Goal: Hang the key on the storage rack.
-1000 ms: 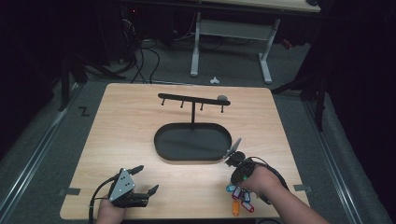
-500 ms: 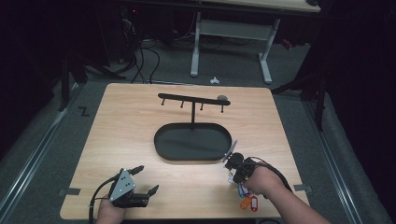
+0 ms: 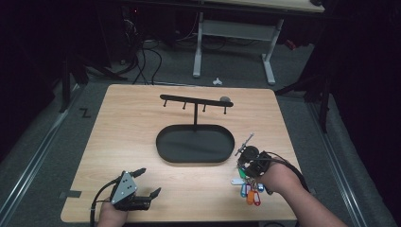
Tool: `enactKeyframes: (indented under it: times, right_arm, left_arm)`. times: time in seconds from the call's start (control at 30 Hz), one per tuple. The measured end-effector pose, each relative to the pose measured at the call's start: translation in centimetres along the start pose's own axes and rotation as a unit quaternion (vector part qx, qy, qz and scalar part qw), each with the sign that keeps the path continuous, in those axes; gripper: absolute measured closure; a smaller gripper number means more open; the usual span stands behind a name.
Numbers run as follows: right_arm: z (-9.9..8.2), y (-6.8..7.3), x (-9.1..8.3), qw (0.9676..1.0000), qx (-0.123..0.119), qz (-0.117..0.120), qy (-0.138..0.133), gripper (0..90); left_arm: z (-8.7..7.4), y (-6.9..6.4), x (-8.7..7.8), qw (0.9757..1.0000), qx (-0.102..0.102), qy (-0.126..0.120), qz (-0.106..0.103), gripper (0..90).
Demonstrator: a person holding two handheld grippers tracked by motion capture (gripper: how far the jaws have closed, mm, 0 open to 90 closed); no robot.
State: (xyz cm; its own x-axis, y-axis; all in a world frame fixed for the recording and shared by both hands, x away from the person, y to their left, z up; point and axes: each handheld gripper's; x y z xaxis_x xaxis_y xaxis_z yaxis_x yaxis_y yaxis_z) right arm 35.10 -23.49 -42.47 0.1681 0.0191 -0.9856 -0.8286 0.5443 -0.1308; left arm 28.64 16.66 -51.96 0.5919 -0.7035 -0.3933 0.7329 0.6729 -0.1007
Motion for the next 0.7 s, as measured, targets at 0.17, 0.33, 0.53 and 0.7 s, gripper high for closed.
enactKeyframes:
  times: [0.17,0.33,0.53,0.7]
  right_arm:
    - [-0.5,-0.6,-1.0,0.9998,0.002,-0.017,0.002,87.6]
    - [-1.0,-0.7,-1.3,0.9999,0.004,-0.016,-0.003,87.7]
    - [-1.2,-1.1,-2.4,0.9996,0.004,-0.026,0.002,87.7]
    - [-1.1,-1.5,-2.9,0.9997,0.008,-0.023,0.004,87.8]
  left_arm:
    - [0.0,0.0,0.0,1.0000,0.001,0.001,0.000,15.0]
    - [0.0,0.2,-0.1,1.0000,-0.002,0.000,0.003,15.0]
    - [0.0,0.1,-0.1,1.0000,-0.003,-0.002,0.002,15.1]
    - [-0.1,0.1,-0.1,1.0000,-0.004,-0.001,0.002,15.0]
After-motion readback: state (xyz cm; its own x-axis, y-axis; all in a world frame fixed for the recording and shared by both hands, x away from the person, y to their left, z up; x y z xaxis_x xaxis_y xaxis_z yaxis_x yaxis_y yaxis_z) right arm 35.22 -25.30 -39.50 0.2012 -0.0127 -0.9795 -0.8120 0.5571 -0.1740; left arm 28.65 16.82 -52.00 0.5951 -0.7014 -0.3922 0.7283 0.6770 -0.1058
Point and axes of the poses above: each handheld gripper's, and its own axes: x roughly forward along the jaws, z roughly out of its top, y roughly to its left, and after that the axes turned 11 degrees about -x, right-handed
